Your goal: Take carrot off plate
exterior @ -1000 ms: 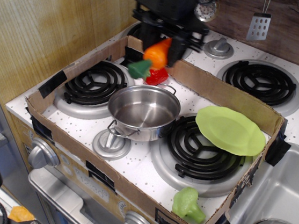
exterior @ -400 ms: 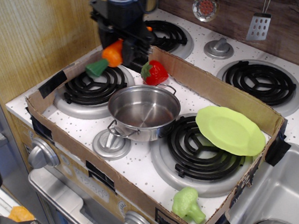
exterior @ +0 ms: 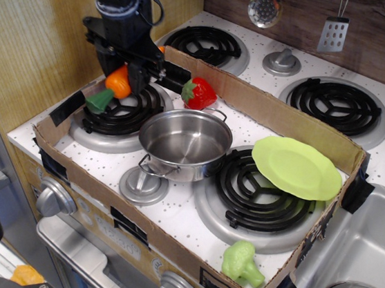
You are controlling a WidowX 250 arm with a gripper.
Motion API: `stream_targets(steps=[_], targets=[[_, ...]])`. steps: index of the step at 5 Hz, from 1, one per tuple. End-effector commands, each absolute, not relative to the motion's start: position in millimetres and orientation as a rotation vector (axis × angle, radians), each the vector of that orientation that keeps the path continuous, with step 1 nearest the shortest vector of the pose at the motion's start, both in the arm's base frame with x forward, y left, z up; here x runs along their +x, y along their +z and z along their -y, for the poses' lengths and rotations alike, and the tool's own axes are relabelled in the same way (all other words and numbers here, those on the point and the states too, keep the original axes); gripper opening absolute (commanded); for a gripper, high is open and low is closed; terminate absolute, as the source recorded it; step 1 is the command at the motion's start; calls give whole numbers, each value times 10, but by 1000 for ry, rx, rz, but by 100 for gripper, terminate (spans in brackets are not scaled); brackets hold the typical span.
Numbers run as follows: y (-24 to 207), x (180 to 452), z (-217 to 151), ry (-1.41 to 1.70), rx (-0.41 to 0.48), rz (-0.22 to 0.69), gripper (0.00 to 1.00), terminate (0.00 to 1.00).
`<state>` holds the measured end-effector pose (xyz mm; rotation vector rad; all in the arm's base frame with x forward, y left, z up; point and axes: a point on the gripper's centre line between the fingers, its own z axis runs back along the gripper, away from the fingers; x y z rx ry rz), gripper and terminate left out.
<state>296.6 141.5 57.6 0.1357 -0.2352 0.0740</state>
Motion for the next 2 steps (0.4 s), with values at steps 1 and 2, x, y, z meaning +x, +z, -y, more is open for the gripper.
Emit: stream_targets(steps=[1, 2], targets=[[534, 3061, -1558, 51, 99, 270, 0, 0], [471, 3079, -1570, 13, 72, 293, 100, 0]])
